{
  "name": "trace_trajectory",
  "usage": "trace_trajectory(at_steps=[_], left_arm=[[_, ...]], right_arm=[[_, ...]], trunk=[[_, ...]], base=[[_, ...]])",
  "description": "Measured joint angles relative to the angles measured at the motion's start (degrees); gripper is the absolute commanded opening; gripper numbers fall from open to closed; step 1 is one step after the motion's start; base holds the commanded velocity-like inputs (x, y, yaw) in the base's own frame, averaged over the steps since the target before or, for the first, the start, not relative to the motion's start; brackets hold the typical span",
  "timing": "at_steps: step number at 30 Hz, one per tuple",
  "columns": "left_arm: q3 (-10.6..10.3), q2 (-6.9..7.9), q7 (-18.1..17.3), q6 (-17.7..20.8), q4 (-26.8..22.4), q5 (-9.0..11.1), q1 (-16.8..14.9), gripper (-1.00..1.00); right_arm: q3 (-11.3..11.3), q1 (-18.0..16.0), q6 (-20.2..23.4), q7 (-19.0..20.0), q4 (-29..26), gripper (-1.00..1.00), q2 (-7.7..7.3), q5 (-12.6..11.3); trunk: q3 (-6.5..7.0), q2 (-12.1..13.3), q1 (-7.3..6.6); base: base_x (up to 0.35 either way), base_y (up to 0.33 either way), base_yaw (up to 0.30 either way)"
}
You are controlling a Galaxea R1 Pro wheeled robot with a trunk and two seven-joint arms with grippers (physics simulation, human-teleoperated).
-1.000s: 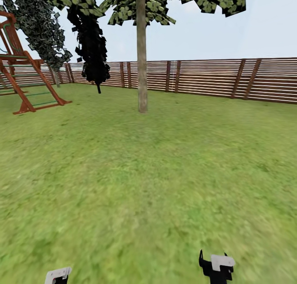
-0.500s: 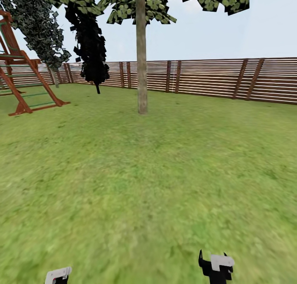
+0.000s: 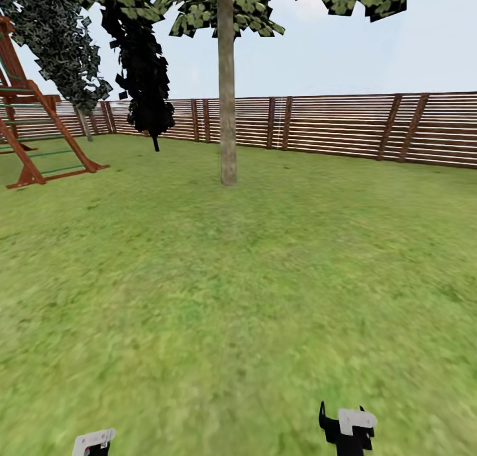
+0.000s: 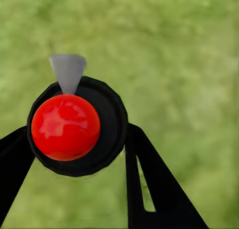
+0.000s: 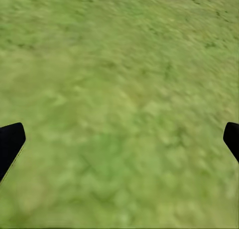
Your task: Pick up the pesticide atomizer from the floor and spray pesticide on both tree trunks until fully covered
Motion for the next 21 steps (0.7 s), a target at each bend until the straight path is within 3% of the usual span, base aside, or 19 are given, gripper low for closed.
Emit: trace_trajectory(at_steps=[21], left_arm=[[0.00, 0.00, 0.03, 0.00, 0.00, 0.00, 0.00, -1.00]], right_arm=[[0.00, 0.00, 0.01, 0.00, -0.01, 1.00, 0.09, 0.00]], trunk=[[0.00, 0.00, 0.00]], base=[[0.338, 0.000, 0.000]])
